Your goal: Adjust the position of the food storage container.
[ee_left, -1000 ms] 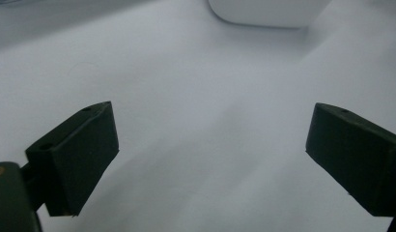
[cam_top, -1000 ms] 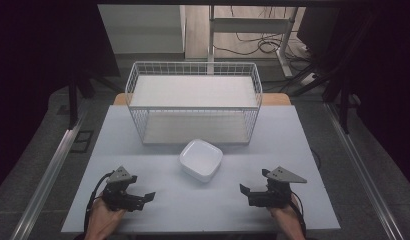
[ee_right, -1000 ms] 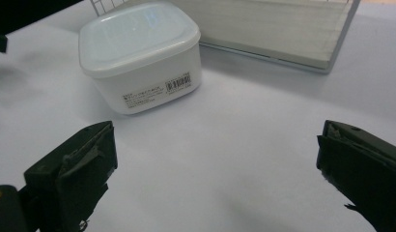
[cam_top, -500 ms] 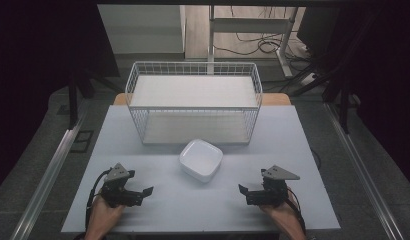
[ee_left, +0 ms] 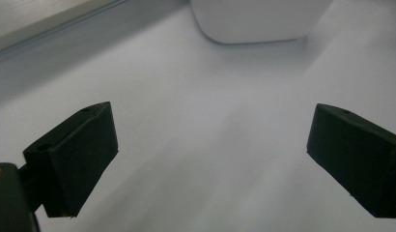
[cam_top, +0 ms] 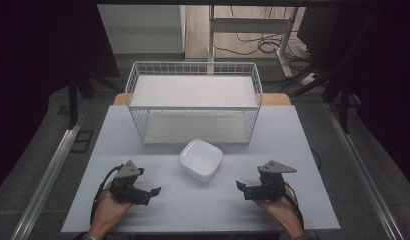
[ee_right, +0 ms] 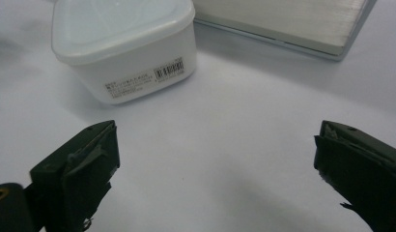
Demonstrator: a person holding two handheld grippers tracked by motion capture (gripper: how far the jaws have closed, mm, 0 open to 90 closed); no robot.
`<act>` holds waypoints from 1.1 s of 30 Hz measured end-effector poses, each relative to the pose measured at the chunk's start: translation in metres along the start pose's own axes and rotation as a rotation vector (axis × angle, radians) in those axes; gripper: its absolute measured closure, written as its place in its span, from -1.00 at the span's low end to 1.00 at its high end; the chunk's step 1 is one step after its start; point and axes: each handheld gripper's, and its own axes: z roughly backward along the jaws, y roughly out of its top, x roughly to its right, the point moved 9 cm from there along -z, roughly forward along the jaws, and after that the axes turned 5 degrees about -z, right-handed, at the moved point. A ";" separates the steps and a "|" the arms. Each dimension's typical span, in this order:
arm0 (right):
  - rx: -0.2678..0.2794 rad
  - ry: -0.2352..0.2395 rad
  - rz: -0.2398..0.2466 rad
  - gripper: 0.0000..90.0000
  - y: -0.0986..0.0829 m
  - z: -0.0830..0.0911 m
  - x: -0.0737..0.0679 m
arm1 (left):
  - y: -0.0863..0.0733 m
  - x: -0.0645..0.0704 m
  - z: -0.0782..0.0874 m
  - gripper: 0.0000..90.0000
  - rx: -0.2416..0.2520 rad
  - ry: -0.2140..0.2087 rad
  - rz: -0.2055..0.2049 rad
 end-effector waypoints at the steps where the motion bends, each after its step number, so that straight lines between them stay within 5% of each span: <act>1: 0.001 0.001 0.002 -0.92 0.002 -0.001 0.000 | 0.004 0.000 -0.001 -0.91 0.005 -0.006 -0.004; 9: -0.017 0.030 0.008 -0.71 0.017 -0.011 -0.008 | 0.027 -0.012 -0.011 -0.63 0.045 -0.003 0.020; 15: -0.037 0.058 0.006 -0.52 0.021 -0.018 -0.012 | 0.042 -0.020 -0.021 -0.23 0.052 0.018 0.031; 23: -0.041 0.095 0.012 0.10 0.039 -0.034 -0.022 | 0.067 -0.028 -0.047 0.26 0.057 -0.009 0.056; 33: -0.093 0.088 0.033 0.76 0.041 -0.060 -0.024 | 0.074 -0.028 -0.075 0.84 0.032 -0.047 0.056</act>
